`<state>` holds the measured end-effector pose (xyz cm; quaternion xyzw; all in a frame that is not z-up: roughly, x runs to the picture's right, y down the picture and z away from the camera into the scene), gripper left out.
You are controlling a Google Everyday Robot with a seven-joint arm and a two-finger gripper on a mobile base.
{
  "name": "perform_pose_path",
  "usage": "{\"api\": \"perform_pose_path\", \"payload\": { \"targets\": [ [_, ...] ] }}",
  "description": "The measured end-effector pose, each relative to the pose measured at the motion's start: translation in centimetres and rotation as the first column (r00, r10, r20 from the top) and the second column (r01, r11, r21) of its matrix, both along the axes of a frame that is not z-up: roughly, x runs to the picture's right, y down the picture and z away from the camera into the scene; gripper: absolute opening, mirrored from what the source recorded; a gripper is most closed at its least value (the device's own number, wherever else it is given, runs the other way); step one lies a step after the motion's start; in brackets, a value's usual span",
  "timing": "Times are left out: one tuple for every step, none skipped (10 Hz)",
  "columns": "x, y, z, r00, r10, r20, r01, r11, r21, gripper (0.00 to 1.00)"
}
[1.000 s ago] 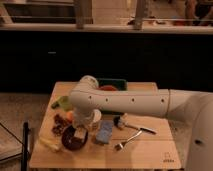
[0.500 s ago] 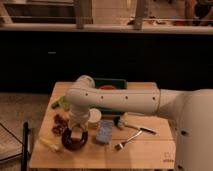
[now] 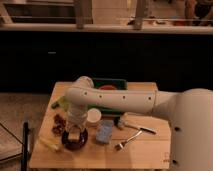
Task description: Place eraser in purple bowl
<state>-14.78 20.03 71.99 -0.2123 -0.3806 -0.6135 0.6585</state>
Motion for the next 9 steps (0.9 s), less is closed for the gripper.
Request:
{"api": "perform_pose_path", "payload": {
  "targets": [
    [-0.48, 0.16, 0.17, 1.0, -0.016, 0.02, 0.016, 0.9998, -0.009, 0.54],
    [-0.81, 0.33, 0.26, 0.999, -0.03, 0.034, 0.031, 0.9994, -0.015, 0.64],
    [-0.92, 0.42, 0.34, 0.998, -0.041, 0.041, 0.042, 0.9989, -0.02, 0.72],
    [-0.99, 0.47, 0.44, 0.998, -0.048, 0.049, 0.05, 0.9985, -0.024, 0.78],
    [-1.06, 0.55, 0.48, 0.997, -0.056, 0.055, 0.058, 0.9979, -0.028, 0.8],
    [-1.13, 0.67, 0.5, 0.996, -0.065, 0.06, 0.067, 0.9973, -0.032, 0.8],
    [-1.29, 0.8, 0.46, 0.995, -0.072, 0.066, 0.074, 0.9967, -0.033, 0.8],
    [-1.33, 0.87, 0.42, 0.995, -0.076, 0.068, 0.078, 0.9964, -0.033, 0.8],
    [-1.3, 0.91, 0.4, 0.995, -0.077, 0.068, 0.079, 0.9963, -0.033, 0.8]
  ]
}}
